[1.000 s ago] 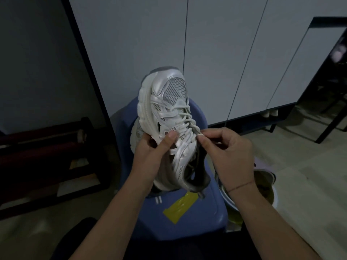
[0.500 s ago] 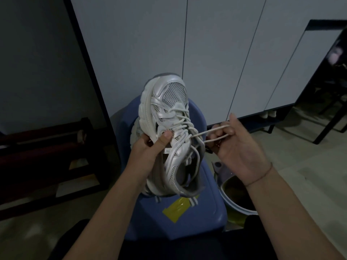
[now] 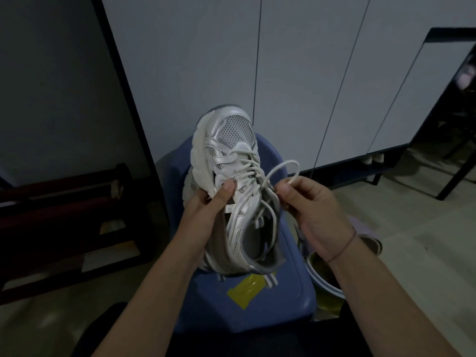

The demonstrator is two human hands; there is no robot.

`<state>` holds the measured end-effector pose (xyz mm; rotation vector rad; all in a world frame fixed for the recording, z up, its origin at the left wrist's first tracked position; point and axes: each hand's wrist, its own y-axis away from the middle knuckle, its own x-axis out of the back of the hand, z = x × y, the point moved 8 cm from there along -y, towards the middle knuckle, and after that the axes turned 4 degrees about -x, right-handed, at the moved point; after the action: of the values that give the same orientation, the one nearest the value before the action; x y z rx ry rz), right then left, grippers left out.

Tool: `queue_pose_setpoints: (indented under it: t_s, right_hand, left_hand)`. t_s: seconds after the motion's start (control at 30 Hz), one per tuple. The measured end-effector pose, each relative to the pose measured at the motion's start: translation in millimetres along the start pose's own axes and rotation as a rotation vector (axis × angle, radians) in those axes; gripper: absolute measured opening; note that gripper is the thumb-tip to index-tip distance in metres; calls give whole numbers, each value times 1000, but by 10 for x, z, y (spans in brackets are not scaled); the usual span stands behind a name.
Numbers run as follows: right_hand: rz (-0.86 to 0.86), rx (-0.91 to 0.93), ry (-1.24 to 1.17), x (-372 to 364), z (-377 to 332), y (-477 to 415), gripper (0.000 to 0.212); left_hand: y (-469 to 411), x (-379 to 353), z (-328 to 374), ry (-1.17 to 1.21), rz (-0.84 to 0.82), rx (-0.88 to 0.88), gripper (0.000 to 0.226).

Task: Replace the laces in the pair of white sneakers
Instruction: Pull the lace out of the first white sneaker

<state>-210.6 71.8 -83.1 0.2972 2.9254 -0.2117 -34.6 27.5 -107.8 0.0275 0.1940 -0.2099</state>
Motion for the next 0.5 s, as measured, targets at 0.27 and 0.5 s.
queue_pose_setpoints:
  t_s: [0.27,0.5]
  right_hand:
    - [61,-220,-660,164,30,-54,15]
    - [76,-191,-270,-50,89,42,15]
  left_hand:
    - [14,6,6,17,-33,-8,42]
    - [2,-5,-28,15,-20,4,43]
